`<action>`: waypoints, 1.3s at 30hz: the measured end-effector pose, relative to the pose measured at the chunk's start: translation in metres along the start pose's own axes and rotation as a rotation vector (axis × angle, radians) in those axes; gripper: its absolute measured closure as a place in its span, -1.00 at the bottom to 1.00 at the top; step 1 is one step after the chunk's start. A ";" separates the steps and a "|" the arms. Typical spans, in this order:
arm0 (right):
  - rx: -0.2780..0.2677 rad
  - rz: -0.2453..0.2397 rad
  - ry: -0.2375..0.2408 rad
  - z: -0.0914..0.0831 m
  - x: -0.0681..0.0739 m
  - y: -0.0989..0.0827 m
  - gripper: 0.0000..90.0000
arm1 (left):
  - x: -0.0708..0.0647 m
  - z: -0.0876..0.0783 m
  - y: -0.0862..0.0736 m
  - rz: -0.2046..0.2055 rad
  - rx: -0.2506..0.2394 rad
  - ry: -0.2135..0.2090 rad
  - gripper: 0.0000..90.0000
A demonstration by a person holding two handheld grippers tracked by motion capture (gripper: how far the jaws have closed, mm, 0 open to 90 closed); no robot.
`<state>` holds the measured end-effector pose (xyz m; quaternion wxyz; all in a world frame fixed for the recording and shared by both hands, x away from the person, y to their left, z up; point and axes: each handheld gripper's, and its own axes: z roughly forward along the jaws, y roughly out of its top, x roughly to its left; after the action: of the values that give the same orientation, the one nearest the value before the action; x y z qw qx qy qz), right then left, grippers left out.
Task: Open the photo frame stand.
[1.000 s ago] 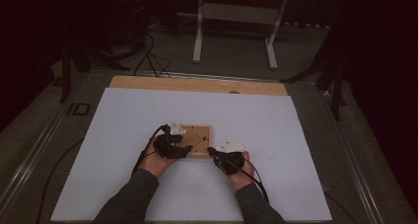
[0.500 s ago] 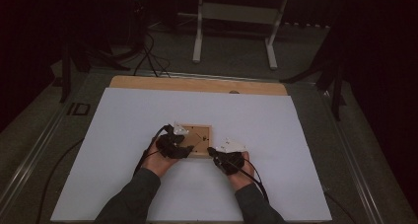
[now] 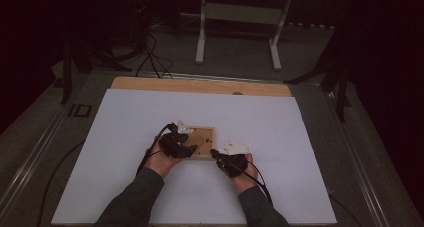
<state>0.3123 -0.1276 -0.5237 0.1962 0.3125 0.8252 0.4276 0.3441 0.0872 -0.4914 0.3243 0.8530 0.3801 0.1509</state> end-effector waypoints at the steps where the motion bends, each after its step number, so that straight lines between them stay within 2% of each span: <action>1: 0.000 0.000 0.000 0.000 0.000 0.000 1.00 | 0.000 0.000 0.000 -0.001 -0.001 0.000 0.13; 10: 0.000 0.001 0.001 0.000 0.000 0.000 1.00 | 0.002 0.001 -0.003 -0.038 0.002 -0.031 0.04; 13: 0.000 -0.001 0.000 0.000 0.000 0.000 1.00 | 0.003 0.000 -0.004 -0.037 0.016 -0.029 0.02; 17: -0.001 -0.001 -0.002 0.000 0.000 0.000 1.00 | 0.005 0.003 -0.007 -0.041 0.046 -0.028 0.02; 22: -0.001 -0.001 -0.001 0.000 0.000 0.000 1.00 | 0.005 0.003 -0.006 -0.050 0.055 -0.043 0.11; 23: -0.001 -0.001 -0.002 0.000 0.000 0.000 1.00 | 0.006 0.002 -0.005 -0.057 0.058 -0.050 0.11; 26: -0.003 -0.003 -0.001 0.000 0.000 0.000 1.00 | 0.011 0.000 -0.004 -0.113 0.043 -0.087 0.12; 28: -0.002 -0.002 -0.002 0.000 0.000 0.000 1.00 | 0.010 -0.001 -0.003 -0.125 0.043 -0.085 0.12; 33: -0.001 0.000 0.000 0.000 0.000 0.000 1.00 | 0.015 -0.007 0.003 -0.196 -0.003 -0.132 0.12; 36: -0.001 0.000 -0.001 0.000 0.000 0.000 1.00 | 0.014 -0.007 0.006 -0.189 0.004 -0.125 0.12; 39: -0.001 -0.001 -0.001 0.000 0.000 0.000 1.00 | 0.016 -0.004 0.005 -0.203 0.037 -0.148 0.05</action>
<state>0.3118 -0.1275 -0.5239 0.1968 0.3123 0.8251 0.4278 0.3556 0.0987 -0.4848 0.3494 0.8247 0.4423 0.0466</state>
